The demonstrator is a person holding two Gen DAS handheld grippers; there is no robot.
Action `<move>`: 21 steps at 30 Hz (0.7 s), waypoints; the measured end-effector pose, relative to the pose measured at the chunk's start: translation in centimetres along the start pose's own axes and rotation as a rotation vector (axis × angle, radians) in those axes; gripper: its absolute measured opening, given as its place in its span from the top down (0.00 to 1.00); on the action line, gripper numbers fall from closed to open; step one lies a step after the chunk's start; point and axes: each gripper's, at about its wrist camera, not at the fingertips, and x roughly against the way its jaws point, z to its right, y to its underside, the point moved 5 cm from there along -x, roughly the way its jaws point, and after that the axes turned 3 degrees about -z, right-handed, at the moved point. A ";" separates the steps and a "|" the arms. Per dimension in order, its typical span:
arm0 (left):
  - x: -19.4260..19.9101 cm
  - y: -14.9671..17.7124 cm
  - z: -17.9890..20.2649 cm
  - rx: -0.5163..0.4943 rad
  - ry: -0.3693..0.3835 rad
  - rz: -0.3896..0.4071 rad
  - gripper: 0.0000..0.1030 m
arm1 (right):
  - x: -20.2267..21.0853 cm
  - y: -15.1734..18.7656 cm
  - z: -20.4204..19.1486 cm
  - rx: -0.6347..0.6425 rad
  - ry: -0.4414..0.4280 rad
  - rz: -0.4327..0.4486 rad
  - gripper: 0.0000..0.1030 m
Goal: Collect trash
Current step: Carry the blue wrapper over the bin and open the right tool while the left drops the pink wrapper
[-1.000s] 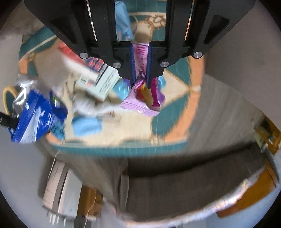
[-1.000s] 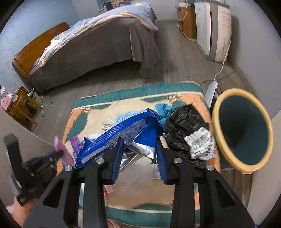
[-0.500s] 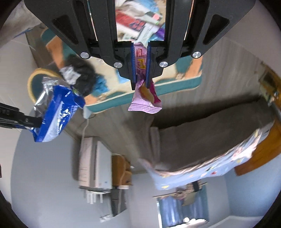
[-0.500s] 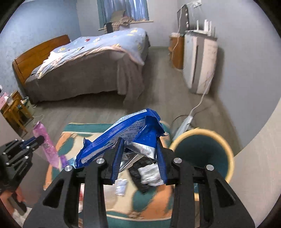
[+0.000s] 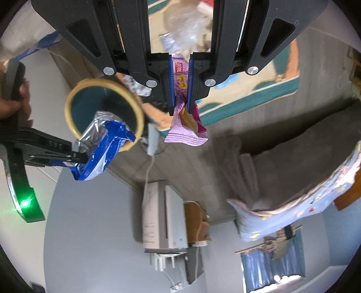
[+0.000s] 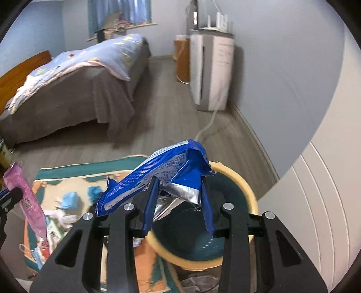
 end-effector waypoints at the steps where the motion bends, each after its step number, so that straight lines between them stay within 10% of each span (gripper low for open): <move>1: -0.7 -0.3 0.9 -0.001 0.018 -0.007 0.90 | -0.5 0.0 1.0 -0.017 0.005 -0.010 0.65; 21: -11.5 -2.4 12.3 -0.081 0.165 -0.092 0.88 | -5.8 3.3 9.5 -0.178 0.162 -0.180 0.56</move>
